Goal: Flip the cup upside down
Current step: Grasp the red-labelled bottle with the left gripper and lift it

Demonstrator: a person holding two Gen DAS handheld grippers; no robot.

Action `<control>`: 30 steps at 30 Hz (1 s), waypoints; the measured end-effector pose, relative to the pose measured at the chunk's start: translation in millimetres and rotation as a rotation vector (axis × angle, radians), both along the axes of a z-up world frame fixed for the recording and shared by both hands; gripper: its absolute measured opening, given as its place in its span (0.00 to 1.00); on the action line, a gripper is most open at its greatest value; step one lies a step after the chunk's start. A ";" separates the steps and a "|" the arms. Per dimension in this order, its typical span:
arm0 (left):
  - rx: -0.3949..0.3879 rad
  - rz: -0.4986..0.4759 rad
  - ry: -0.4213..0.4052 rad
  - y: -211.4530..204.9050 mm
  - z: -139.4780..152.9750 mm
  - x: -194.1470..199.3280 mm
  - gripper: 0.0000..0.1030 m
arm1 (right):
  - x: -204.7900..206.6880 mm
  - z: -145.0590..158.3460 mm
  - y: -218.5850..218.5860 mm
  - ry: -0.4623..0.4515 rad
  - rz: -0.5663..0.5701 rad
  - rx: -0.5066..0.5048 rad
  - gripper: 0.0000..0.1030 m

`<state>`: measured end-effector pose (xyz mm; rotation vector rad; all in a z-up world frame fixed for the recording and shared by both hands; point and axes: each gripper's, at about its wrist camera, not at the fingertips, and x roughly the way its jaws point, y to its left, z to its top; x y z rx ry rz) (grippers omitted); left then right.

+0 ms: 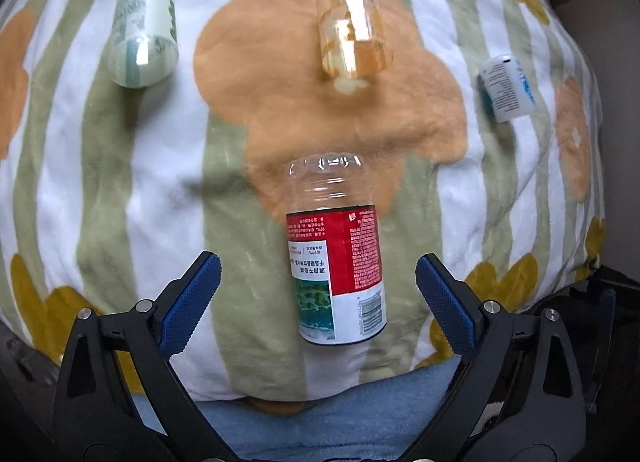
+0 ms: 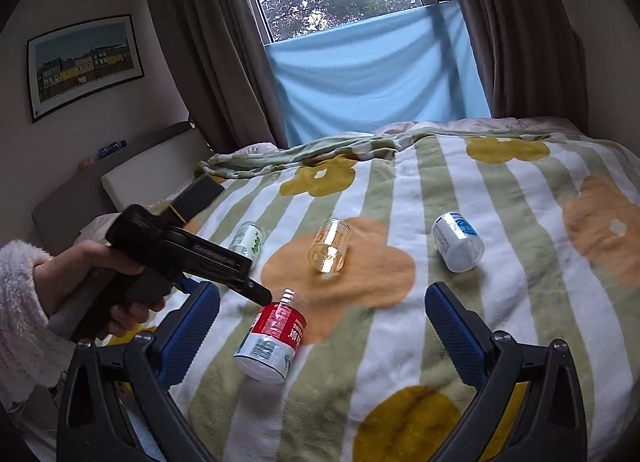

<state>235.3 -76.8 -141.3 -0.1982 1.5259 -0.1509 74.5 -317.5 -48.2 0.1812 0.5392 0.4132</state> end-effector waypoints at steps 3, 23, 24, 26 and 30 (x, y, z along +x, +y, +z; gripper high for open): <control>0.030 0.003 0.053 -14.6 -21.5 9.0 0.90 | -2.2 -3.5 -5.6 0.005 0.002 0.013 1.00; 0.114 -0.036 0.055 -33.5 -45.2 27.2 0.59 | -5.1 -8.3 -9.8 0.020 0.011 -0.005 1.00; 0.107 -0.043 0.030 -33.4 -37.9 24.8 0.59 | -5.1 -7.7 -9.5 0.019 0.012 -0.004 1.00; 0.096 -0.060 -0.055 -34.2 -21.7 19.9 0.59 | -4.4 -7.4 -9.2 0.017 0.013 -0.004 1.00; 0.057 -0.092 -0.351 -29.2 19.2 -5.4 0.59 | -2.3 -7.0 -6.7 0.005 0.010 0.002 1.00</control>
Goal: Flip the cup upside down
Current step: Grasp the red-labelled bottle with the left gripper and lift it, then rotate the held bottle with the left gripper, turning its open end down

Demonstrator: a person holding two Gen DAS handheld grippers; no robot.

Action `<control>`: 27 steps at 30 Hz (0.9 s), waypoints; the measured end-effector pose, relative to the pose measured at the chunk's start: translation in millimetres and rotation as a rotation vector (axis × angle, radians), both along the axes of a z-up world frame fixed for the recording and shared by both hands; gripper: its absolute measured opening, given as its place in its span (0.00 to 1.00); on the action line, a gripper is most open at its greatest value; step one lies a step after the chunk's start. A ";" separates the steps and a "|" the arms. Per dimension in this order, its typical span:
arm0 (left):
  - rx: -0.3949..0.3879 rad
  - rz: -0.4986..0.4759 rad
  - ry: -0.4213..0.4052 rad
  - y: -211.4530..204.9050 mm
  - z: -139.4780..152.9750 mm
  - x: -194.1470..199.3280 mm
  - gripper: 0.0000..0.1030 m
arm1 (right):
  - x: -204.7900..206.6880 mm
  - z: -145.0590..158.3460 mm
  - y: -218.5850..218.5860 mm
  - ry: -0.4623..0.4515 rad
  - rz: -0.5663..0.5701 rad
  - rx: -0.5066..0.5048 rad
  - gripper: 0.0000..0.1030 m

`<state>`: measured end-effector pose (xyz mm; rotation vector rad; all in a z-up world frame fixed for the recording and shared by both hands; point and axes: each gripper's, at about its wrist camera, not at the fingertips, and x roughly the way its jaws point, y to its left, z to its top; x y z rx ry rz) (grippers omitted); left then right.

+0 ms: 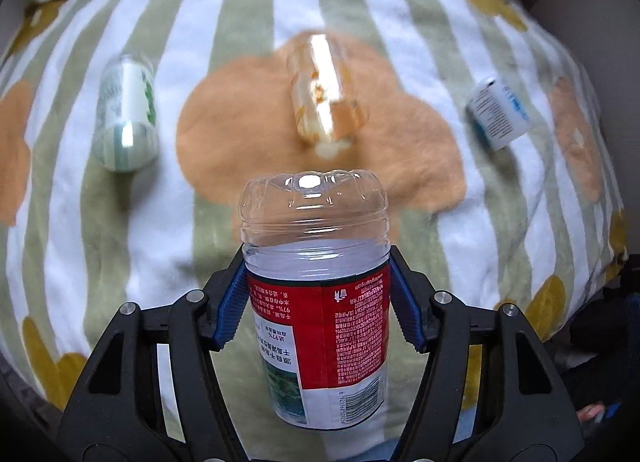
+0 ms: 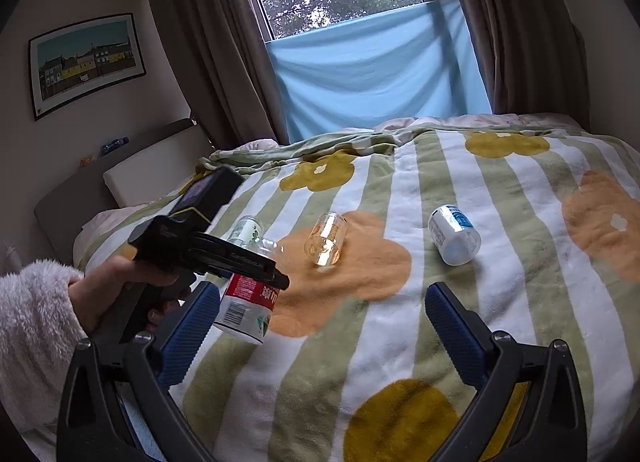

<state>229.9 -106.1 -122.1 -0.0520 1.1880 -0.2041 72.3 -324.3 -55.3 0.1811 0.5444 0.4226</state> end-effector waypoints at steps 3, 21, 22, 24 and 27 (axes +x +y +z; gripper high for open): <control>-0.012 0.009 -0.254 9.7 20.0 -31.3 0.59 | 1.2 -1.6 2.9 -0.017 -0.024 -0.002 1.00; -0.060 0.054 -0.636 18.5 -13.8 -44.4 0.59 | 7.3 -63.3 54.6 -0.013 0.089 -0.146 1.00; -0.055 0.049 -0.630 17.4 -16.7 -41.9 0.59 | 8.0 -66.5 56.8 -0.007 0.095 -0.153 1.00; -0.046 0.038 -0.608 15.5 -22.7 -37.3 0.59 | 8.6 -71.5 59.5 0.004 0.108 -0.158 1.00; -0.025 0.018 -0.561 14.0 -31.3 -36.5 0.59 | 8.7 -75.5 60.6 0.014 0.115 -0.167 1.00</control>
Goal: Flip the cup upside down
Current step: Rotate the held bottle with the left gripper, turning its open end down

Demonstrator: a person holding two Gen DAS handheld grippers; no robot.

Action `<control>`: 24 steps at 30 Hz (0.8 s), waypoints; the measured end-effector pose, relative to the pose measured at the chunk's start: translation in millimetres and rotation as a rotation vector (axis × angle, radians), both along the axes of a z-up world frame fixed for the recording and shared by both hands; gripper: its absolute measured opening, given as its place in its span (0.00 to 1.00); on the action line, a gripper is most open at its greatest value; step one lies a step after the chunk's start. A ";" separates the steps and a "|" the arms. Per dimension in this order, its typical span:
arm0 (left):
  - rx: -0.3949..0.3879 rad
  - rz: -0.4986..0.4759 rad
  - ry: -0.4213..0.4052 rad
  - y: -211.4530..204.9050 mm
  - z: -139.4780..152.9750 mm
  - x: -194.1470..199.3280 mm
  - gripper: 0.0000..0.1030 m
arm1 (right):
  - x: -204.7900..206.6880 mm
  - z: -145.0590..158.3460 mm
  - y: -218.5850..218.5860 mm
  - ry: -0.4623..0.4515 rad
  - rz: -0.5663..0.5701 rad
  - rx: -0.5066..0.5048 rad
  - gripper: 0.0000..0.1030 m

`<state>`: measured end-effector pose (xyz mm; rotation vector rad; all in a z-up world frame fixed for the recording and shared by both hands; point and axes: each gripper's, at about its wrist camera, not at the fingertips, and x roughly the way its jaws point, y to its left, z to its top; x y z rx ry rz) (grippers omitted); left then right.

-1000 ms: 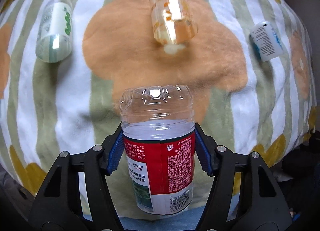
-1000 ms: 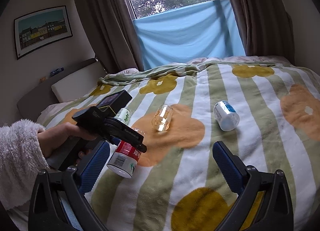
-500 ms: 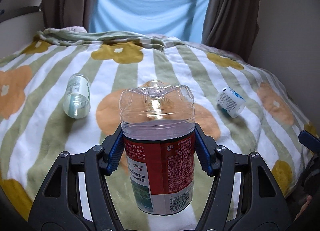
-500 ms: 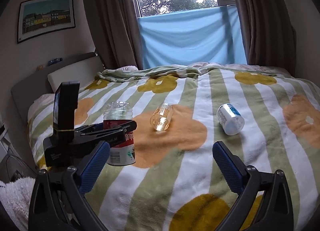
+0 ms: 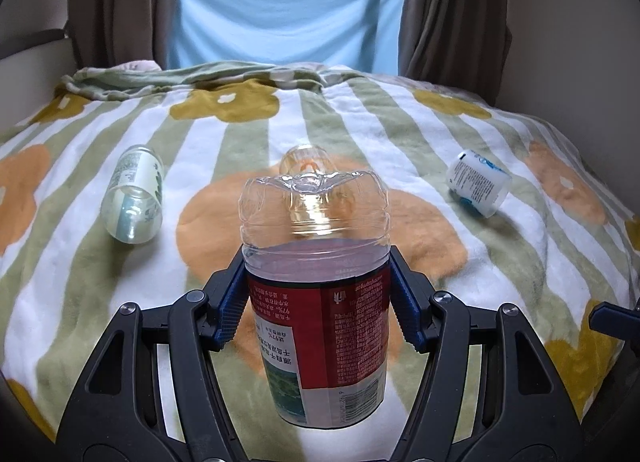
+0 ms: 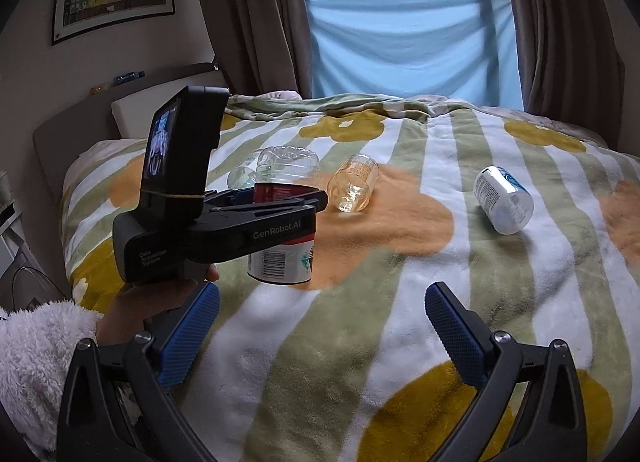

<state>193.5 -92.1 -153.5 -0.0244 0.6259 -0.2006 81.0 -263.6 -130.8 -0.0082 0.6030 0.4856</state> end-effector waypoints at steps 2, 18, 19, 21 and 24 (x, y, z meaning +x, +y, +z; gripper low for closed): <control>0.008 -0.012 0.007 0.2 -0.7 -4.5 0.59 | -0.9 -0.8 -0.4 0.000 0.001 -0.001 1.00; 0.040 -0.066 0.188 1.5 7.3 -17.2 0.58 | -6.9 -3.3 1.0 0.023 0.015 0.012 1.00; 0.042 -0.066 0.191 1.4 7.8 -17.5 0.58 | -7.5 -3.3 0.9 0.024 0.016 0.014 1.00; 0.041 -0.063 0.204 1.6 8.4 -16.8 0.58 | -8.3 -3.0 1.0 0.027 0.017 0.013 1.00; 0.021 -0.063 0.205 4.7 10.9 -17.0 0.58 | -8.9 -3.2 1.2 0.027 0.019 0.012 1.00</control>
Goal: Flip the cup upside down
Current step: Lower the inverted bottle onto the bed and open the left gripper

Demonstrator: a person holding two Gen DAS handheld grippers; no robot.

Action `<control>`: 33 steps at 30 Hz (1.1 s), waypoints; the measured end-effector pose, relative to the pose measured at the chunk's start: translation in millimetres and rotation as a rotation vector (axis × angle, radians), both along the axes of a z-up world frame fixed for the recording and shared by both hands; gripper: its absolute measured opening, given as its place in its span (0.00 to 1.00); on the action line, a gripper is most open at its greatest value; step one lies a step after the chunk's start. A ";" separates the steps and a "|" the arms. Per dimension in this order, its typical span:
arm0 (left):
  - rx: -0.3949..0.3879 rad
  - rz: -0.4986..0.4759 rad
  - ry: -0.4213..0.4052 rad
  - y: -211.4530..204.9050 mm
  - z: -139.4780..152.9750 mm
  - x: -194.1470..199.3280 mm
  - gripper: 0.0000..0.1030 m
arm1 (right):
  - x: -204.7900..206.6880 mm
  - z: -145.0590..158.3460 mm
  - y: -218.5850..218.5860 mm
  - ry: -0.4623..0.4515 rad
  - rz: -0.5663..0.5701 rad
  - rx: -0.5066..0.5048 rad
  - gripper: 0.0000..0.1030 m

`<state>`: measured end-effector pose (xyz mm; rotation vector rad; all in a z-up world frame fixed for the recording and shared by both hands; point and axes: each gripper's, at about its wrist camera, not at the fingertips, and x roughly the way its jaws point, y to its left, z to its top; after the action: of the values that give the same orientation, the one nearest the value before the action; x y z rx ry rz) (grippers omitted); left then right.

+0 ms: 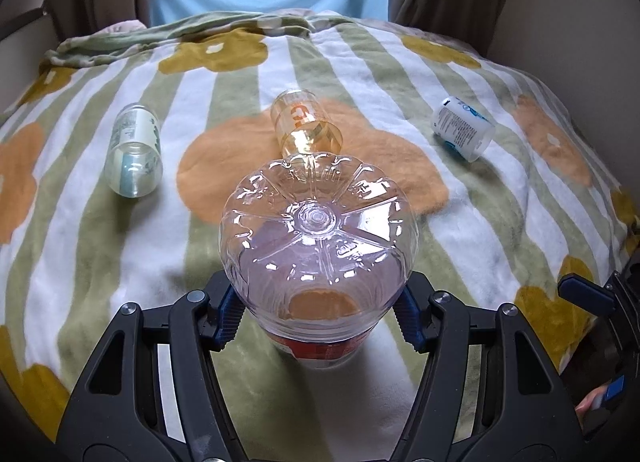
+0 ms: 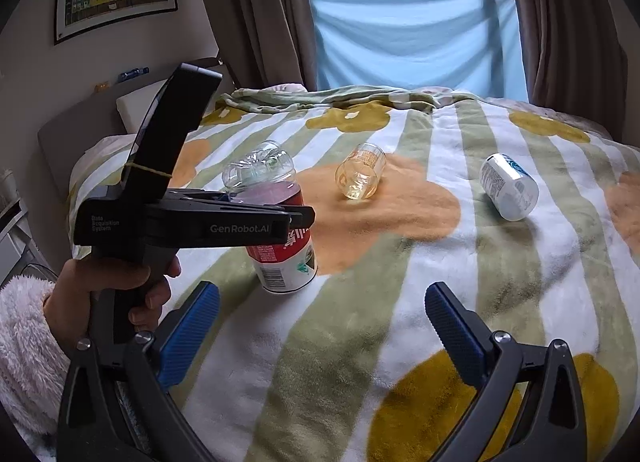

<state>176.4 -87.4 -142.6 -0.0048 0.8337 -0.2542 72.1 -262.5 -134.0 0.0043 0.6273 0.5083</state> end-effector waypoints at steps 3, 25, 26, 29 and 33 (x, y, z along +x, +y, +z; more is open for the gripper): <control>0.015 0.009 -0.030 1.2 6.2 -3.6 0.82 | 0.1 0.4 0.1 -0.002 -0.001 -0.002 1.00; -0.046 0.051 -0.183 50.4 88.8 -58.8 1.00 | -14.5 56.0 21.0 -0.088 -0.055 -0.018 1.00; -0.046 0.059 -0.212 56.2 99.4 -65.6 1.00 | -15.2 65.3 21.9 -0.103 -0.073 -0.018 1.00; -0.025 0.091 -0.302 72.8 129.3 -85.3 1.00 | -17.6 94.0 26.6 -0.154 -0.144 -0.031 1.00; -0.015 0.139 -0.400 93.8 157.7 -110.4 1.00 | -23.3 128.1 35.3 -0.242 -0.238 -0.057 1.00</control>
<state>66.1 6.4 15.1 -0.0253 0.4312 -0.1232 48.8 -227.2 -5.8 -0.0351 0.3972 0.2549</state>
